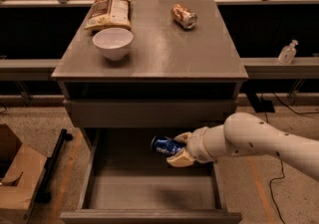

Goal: Place pepsi can into middle drawer

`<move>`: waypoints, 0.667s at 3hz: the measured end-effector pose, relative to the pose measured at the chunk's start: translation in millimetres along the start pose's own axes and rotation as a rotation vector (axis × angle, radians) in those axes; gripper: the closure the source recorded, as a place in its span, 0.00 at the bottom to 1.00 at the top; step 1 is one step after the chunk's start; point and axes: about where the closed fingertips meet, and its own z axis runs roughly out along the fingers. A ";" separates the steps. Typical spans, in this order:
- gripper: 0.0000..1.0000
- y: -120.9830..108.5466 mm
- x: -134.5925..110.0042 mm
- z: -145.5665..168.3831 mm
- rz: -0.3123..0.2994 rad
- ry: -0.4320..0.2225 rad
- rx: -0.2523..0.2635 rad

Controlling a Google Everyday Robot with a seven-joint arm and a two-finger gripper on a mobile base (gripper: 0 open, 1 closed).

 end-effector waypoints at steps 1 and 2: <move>1.00 10.7 24.6 55.4 0.033 -0.013 -0.023; 1.00 11.0 24.6 55.7 0.033 -0.013 -0.025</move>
Offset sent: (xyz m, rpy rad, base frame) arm -0.0004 0.0187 -0.0472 0.0189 0.0265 -0.0016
